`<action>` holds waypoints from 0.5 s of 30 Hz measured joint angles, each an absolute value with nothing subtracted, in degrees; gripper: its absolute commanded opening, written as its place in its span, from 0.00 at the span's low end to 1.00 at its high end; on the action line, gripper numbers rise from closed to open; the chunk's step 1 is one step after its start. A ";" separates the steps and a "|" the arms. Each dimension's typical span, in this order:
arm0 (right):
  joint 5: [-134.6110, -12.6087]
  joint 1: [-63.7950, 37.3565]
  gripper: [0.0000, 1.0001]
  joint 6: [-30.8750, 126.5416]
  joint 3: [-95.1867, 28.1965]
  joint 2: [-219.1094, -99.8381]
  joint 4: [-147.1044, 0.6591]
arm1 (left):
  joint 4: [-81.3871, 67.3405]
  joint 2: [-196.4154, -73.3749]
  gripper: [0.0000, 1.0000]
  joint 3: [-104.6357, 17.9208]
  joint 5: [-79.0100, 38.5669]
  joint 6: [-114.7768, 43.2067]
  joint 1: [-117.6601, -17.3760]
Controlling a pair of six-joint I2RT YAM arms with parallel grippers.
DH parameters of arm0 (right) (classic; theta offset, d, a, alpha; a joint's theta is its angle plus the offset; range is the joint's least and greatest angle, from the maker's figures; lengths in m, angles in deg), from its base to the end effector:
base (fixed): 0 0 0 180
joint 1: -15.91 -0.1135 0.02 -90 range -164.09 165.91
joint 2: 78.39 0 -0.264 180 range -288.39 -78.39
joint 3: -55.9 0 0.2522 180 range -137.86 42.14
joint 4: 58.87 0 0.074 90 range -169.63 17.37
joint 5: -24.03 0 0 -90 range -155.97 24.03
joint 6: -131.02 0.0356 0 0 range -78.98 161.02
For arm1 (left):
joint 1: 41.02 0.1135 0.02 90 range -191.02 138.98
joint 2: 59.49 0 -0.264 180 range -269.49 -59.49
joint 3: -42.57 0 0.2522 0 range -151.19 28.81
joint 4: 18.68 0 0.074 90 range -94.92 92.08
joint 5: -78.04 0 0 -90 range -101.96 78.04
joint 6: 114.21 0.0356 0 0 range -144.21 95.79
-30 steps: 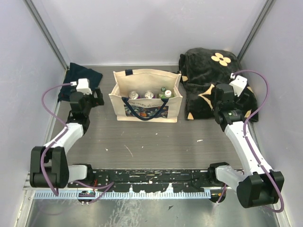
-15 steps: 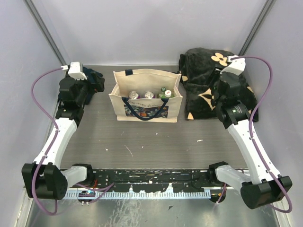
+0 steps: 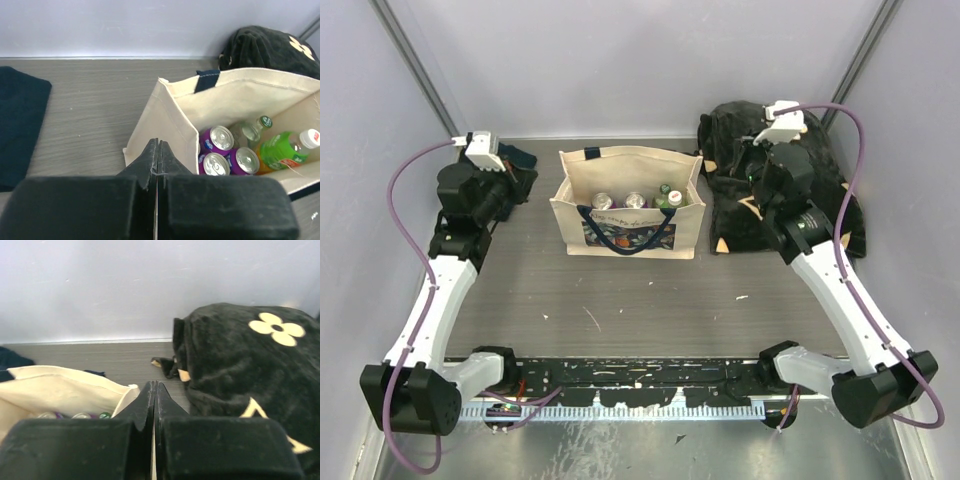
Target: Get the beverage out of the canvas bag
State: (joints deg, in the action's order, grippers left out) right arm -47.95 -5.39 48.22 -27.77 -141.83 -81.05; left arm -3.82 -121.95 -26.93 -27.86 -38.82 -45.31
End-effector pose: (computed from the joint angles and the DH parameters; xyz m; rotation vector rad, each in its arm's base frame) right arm 0.2336 0.0792 0.4332 0.0466 1.6041 0.1336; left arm 0.2540 -0.0288 0.3638 0.0537 1.7247 -0.4812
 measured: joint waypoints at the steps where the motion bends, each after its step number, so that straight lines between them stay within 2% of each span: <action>1: -49.43 -5.41 0.01 48.24 -28.19 -142.53 -80.81 | -3.64 -121.77 0.00 -26.93 -28.41 -38.86 -45.34; 5: -55.01 -6.00 0.08 48.53 -30.76 -146.18 -81.36 | -1.35 -121.55 0.00 -27.09 -30.24 -38.73 -45.60; 10: -57.67 -9.70 0.08 48.70 -32.43 -150.49 -81.82 | 0.82 -119.80 0.00 -27.04 -28.93 -38.97 -45.93; 13: -57.74 -13.24 0.08 48.90 -32.69 -152.46 -82.32 | 1.39 -118.60 0.10 -27.04 -28.54 -38.84 -45.95; 15: -57.70 -15.45 0.08 49.16 -32.82 -153.64 -82.78 | 2.09 -118.45 0.10 -27.13 -28.67 -38.86 -45.95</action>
State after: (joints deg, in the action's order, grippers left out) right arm -57.70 -15.45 49.16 -32.82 -153.64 -82.78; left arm 2.09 -118.45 -27.13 -28.67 -38.86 -45.95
